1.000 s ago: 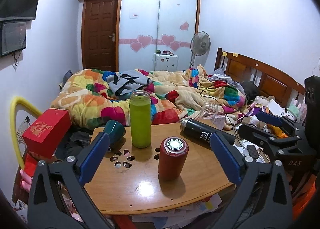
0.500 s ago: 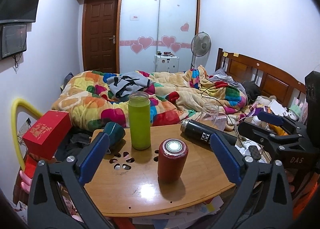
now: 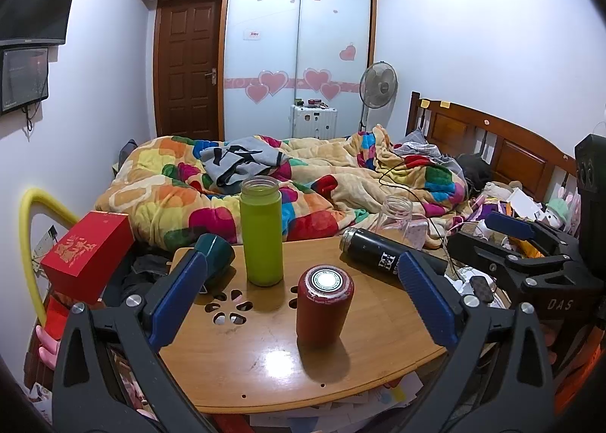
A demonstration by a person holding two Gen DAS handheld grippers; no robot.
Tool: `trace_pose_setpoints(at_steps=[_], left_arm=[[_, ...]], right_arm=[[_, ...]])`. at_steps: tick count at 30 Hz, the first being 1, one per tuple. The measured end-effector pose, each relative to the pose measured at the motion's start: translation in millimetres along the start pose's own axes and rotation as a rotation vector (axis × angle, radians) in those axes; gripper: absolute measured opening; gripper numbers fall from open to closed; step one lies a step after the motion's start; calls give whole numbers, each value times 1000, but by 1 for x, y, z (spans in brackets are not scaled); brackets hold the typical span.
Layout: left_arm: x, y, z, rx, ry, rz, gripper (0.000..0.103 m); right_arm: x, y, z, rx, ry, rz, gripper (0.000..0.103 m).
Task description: Flip cup upside down
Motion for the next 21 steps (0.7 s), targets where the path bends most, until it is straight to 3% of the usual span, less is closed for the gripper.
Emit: trace_pose_setpoints(at_steps=[21], left_arm=[[-1, 0, 0, -1, 1, 0, 102]], right_arm=[[0, -1, 4, -4, 4, -2, 103]])
Point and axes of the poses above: each gripper's, at about its wrist camera, not at the fingertips, and y roughly against the way its jaws point, z to its left, x to its underside, the point moved 8 cm from there along -y, roughly the way its jaws point, and after that the axes turned 5 degrees about -x, right-handed, at the moved point
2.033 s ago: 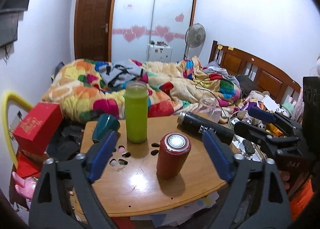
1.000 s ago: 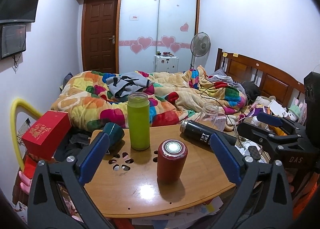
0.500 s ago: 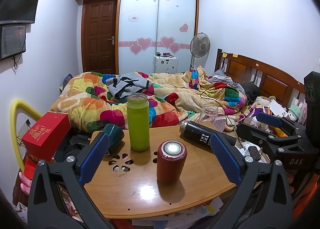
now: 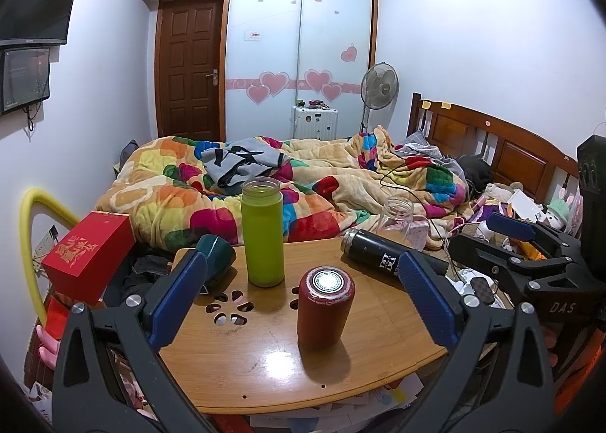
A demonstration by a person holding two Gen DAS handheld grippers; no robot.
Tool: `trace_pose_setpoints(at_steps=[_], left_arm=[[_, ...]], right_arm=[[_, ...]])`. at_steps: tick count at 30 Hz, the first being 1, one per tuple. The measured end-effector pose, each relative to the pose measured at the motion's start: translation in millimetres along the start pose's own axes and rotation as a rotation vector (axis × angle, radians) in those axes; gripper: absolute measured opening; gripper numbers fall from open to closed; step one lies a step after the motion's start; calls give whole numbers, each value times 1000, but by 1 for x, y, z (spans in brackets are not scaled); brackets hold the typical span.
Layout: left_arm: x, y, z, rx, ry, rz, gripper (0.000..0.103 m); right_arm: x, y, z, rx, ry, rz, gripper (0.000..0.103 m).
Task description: Flip cup upside down
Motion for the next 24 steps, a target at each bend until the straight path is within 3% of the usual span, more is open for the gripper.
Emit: trace_pose_setpoints(at_steps=[24], left_arm=[[-9, 2, -4, 14, -5, -18, 103]], right_arm=[[-2, 2, 1, 0, 0, -6, 103]])
Point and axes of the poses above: each gripper's, at about its wrist camera, not at the fingertips, and y roughly against the way its jaws point, z to its left, x to its underside, the point moved 8 cm from there along -y, roughly the way its jaws point, and after that the axes turned 5 degrees about -x, right-handed, at the moved point
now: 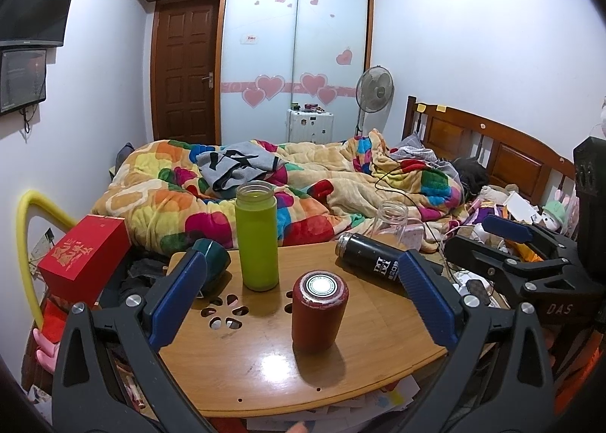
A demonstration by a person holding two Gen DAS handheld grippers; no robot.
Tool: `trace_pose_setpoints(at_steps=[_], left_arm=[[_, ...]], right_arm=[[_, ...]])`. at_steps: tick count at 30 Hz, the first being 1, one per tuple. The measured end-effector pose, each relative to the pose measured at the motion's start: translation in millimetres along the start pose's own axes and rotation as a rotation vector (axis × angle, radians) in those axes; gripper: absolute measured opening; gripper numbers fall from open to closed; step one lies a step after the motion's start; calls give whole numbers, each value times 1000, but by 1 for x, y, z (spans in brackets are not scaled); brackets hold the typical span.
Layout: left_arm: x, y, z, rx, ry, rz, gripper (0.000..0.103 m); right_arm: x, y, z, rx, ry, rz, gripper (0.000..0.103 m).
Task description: Flip cup upside down
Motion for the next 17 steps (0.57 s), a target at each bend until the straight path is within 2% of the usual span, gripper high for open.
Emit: trace_pose_setpoints(at_steps=[17], left_arm=[[2, 4, -3, 24, 16, 1, 103]], right_arm=[[-5, 6, -3, 2, 2, -10, 103]])
Point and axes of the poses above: each gripper's, at about its wrist camera, not at the fingertips, and y roughly against the way its jaws point, z to its left, x to its underside, the point moved 8 cm from there along -y, roughly the way its jaws point, and after that the axes turned 5 degrees about -x, right-handed, at the moved point
